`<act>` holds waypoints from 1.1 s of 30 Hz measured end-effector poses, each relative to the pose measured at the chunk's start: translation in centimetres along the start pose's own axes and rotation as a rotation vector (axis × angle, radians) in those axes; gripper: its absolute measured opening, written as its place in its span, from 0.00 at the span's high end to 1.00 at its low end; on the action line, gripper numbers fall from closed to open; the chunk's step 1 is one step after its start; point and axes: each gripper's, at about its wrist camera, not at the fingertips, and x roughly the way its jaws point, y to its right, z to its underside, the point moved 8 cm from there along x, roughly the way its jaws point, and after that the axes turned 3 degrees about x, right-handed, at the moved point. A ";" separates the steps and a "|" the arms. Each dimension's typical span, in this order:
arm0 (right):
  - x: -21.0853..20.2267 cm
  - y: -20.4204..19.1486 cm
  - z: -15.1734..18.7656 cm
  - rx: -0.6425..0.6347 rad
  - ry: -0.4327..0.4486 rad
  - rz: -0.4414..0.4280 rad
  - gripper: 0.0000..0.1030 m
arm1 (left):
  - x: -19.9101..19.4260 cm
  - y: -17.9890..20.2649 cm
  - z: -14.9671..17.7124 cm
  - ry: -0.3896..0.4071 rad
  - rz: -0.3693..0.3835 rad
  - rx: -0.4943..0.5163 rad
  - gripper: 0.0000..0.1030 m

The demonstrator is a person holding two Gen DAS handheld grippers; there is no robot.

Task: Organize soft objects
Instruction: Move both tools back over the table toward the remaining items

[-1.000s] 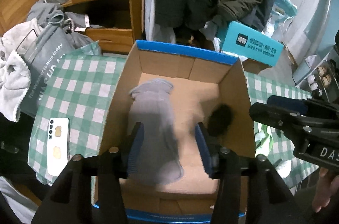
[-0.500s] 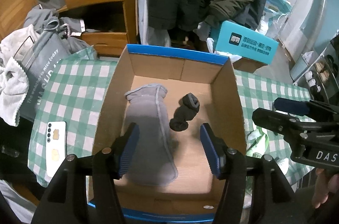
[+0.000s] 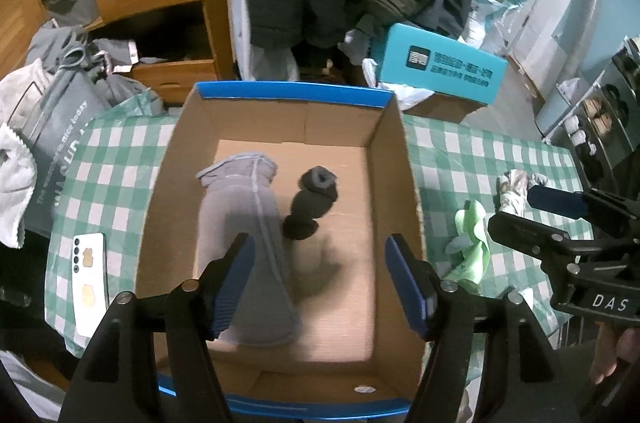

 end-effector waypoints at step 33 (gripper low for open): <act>-1.4 14.6 8.9 0.149 -0.067 0.090 0.28 | 3.5 15.2 4.1 -0.141 0.101 0.251 0.31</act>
